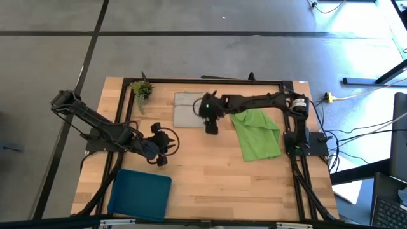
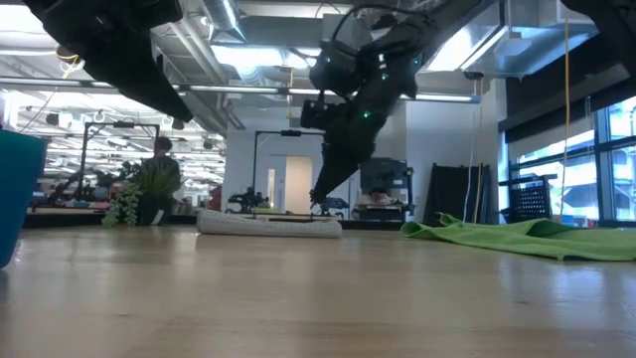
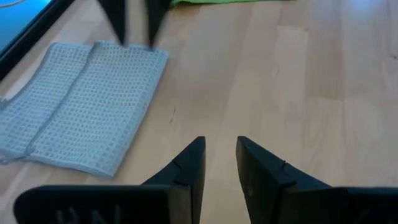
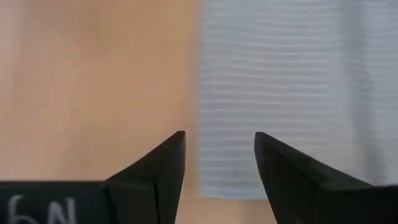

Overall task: Fold microfiber towels
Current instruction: Fold the gray microfiber cloth

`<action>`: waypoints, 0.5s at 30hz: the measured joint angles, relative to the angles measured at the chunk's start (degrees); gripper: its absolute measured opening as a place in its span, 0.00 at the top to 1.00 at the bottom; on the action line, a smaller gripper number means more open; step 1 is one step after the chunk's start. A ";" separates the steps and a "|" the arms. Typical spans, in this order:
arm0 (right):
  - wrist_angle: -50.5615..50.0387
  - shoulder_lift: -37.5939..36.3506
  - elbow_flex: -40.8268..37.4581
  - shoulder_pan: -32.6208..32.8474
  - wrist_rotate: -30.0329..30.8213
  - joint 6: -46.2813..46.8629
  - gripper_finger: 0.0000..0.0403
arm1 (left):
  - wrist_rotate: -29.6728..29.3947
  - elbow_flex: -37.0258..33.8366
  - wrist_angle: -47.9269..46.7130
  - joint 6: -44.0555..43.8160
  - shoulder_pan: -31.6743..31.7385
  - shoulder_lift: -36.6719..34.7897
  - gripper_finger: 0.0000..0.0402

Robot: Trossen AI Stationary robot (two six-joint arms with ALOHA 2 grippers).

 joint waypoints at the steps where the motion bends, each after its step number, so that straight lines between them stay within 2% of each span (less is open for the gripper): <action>1: -0.65 0.11 0.00 1.04 -0.44 -1.09 0.52 | 0.04 0.00 -0.02 0.58 0.26 0.05 0.79; 3: -1.21 0.21 -0.04 2.88 0.93 -3.85 0.52 | 0.02 0.00 0.02 0.60 0.76 0.05 0.79; 8: 0.12 0.21 -0.40 5.64 11.44 -6.05 0.52 | 0.02 0.00 0.00 0.60 2.24 0.05 0.79; 15: 6.71 0.21 -3.74 3.92 11.68 -4.09 0.52 | 0.04 0.00 0.00 0.61 2.90 0.05 0.79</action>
